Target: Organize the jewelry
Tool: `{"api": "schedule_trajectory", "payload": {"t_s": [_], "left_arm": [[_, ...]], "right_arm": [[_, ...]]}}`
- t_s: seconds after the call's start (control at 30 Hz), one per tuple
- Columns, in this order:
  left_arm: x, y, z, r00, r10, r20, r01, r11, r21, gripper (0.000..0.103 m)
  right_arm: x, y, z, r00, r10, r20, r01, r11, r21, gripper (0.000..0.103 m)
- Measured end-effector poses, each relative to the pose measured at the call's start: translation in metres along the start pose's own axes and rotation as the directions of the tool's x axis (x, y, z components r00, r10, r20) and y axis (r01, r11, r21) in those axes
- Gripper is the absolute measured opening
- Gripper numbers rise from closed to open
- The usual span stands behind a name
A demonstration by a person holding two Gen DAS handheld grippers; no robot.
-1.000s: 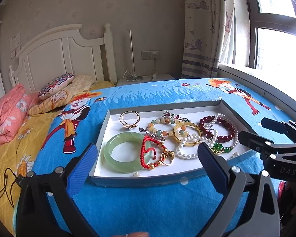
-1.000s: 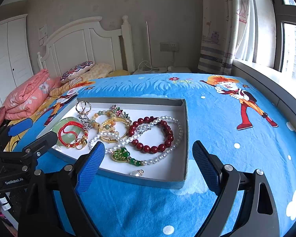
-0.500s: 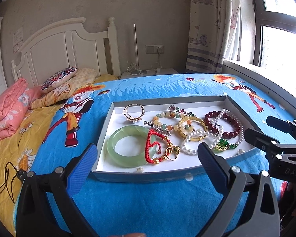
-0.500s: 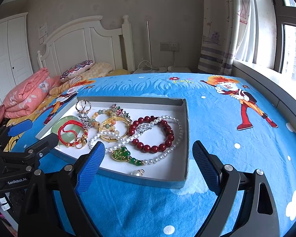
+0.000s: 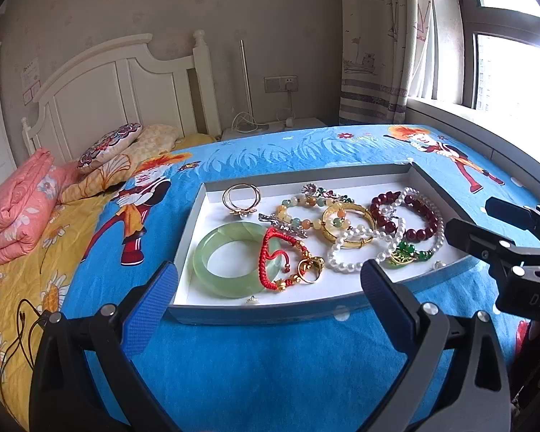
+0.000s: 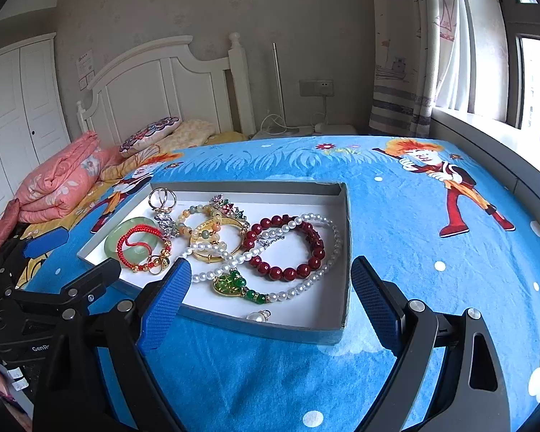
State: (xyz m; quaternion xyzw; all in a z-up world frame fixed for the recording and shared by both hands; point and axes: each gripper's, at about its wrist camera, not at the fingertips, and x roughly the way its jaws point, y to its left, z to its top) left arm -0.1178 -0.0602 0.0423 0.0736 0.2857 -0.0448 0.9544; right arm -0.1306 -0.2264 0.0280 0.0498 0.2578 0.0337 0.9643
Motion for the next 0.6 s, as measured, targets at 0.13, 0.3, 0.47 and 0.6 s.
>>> {"api": "schedule_trajectory", "payload": {"t_s": [0.13, 0.3, 0.47, 0.6], "left_arm": [[-0.008, 0.001, -0.002, 0.998, 0.051, 0.029, -0.050, 0.999, -0.012, 0.101], [-0.018, 0.006, -0.008, 0.992, 0.123, -0.002, -0.123, 0.992, -0.022, 0.100], [-0.029, 0.015, -0.017, 0.990, 0.096, -0.101, -0.099, 0.995, -0.028, 0.101], [-0.028, 0.017, -0.027, 0.984, 0.095, -0.149, -0.099, 0.995, -0.021, 0.101]], "right_arm": [[-0.004, -0.002, -0.001, 0.999, 0.031, 0.009, -0.031, 1.000, 0.006, 0.087], [-0.011, -0.007, -0.003, 0.998, 0.042, -0.043, -0.040, 0.999, 0.026, 0.087], [-0.014, 0.002, -0.019, 0.981, 0.019, -0.193, -0.027, 0.999, -0.041, 0.087], [0.001, 0.017, -0.035, 0.949, 0.018, -0.315, -0.054, 0.993, -0.105, 0.087]]}}
